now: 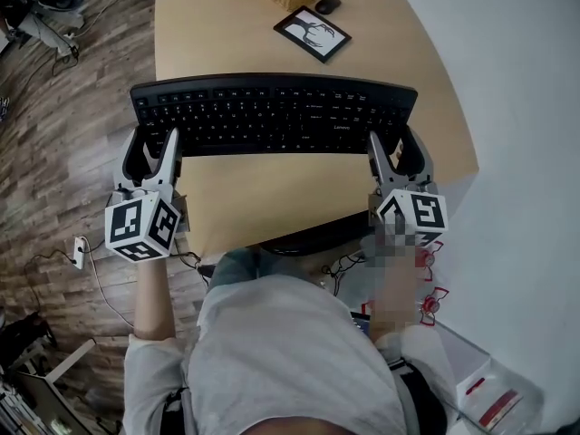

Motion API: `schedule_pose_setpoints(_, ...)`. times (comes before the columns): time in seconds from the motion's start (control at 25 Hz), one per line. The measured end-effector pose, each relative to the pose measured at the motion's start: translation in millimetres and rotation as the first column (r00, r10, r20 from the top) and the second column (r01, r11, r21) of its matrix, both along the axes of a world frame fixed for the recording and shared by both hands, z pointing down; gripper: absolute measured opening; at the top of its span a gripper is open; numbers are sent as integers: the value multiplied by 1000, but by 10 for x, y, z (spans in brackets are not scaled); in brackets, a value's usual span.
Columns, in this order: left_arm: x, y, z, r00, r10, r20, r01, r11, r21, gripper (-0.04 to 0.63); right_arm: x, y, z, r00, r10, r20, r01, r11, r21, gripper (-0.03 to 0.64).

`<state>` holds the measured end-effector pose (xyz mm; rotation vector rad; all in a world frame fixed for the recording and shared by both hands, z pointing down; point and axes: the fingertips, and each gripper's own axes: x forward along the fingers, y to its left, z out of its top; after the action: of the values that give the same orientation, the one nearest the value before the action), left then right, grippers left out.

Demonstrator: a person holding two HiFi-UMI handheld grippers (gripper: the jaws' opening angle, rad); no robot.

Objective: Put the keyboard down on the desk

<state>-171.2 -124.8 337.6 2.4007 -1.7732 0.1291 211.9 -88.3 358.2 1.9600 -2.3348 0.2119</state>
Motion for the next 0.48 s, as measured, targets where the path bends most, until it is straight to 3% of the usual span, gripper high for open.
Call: schedule_pose_setpoints(0.48,45,-213,754,1000,-7,8,9,980,-198,284,48,-198,677,1000,-9,14,12,984,-176,255)
